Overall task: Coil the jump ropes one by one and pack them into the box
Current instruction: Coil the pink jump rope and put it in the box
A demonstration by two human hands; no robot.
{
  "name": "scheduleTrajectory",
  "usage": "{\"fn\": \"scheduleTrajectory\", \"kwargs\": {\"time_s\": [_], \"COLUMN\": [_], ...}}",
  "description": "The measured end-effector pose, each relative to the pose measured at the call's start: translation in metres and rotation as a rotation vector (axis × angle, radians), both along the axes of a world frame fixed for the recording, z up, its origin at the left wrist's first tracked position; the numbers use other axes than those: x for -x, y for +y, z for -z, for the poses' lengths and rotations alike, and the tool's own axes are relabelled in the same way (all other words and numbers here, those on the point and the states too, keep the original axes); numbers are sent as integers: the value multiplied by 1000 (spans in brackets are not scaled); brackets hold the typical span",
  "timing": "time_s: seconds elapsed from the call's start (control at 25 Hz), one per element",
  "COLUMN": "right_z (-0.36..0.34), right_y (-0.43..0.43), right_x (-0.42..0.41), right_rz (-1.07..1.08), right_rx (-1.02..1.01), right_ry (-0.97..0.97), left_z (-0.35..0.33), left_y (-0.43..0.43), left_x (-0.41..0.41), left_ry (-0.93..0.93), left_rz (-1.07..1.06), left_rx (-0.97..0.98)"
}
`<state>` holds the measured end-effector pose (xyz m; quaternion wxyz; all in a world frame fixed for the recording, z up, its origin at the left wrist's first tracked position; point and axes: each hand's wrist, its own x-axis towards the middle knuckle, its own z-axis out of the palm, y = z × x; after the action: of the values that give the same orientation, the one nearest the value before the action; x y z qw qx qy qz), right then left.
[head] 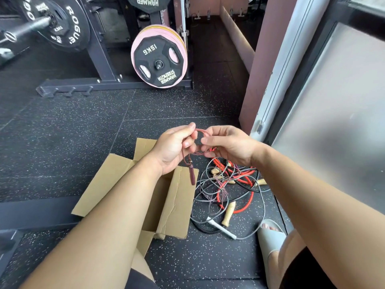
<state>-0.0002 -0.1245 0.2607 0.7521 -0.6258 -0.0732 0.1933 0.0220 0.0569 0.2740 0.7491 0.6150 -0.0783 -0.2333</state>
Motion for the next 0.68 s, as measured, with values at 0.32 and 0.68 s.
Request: {"fn": "scheduleTrajectory", "kwargs": {"time_s": [0.32, 0.68], "right_z": [-14, -6], "right_y": [4, 9], "right_x": [-2, -2], "right_rz": [151, 311], "right_rx": [-96, 226], "right_ry": [41, -313], "left_z": [-12, -12], "left_y": [1, 4], "left_x": [0, -4], "left_ry": [102, 140], "left_rz": [53, 137], "left_rx": [-9, 102]}}
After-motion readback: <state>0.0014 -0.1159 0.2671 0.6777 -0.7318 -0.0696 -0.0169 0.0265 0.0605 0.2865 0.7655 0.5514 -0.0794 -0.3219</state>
